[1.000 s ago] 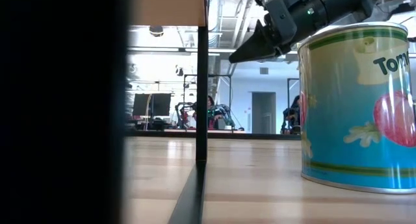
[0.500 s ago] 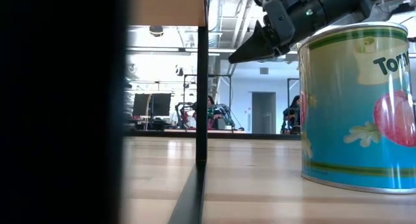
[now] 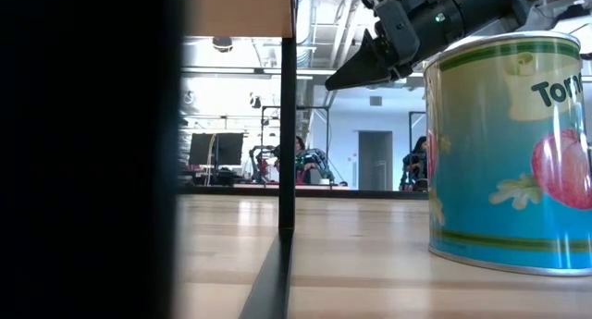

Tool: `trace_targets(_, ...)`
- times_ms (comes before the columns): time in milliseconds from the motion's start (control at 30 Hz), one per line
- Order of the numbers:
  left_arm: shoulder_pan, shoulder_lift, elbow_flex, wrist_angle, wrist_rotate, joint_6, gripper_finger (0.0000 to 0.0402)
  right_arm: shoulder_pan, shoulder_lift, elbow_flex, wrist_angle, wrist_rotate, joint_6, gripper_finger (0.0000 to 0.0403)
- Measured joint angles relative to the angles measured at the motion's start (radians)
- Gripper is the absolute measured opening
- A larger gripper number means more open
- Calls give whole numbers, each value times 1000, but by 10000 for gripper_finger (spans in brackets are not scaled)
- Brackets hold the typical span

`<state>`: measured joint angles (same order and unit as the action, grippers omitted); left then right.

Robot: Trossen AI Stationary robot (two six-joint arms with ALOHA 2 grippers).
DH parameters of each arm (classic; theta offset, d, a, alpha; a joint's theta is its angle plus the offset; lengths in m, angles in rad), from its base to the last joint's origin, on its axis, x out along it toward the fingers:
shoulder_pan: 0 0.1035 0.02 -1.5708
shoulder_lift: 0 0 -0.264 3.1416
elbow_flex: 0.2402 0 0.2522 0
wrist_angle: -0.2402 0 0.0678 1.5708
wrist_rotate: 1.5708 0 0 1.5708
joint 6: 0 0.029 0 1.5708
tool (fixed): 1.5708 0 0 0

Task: Pick and place cans onto a shelf
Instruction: Put the canned meatballs on the shelf

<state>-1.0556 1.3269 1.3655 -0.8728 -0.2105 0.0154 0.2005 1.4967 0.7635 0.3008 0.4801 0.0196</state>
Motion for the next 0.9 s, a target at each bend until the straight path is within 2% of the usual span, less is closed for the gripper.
trace_targets(100,-6,41,1,-7,-37,-12,0,1,0,0,0,0,6,10)
trace_targets(300,-6,96,1,-13,-32,-62,0,19,0,0,1,0,7,9)
trace_targets(667,-1,100,1,-68,-58,-144,17,64,0,0,1,0,10,9)
trace_targets(900,0,100,1,-62,-58,-168,14,74,0,0,2,0,15,10)
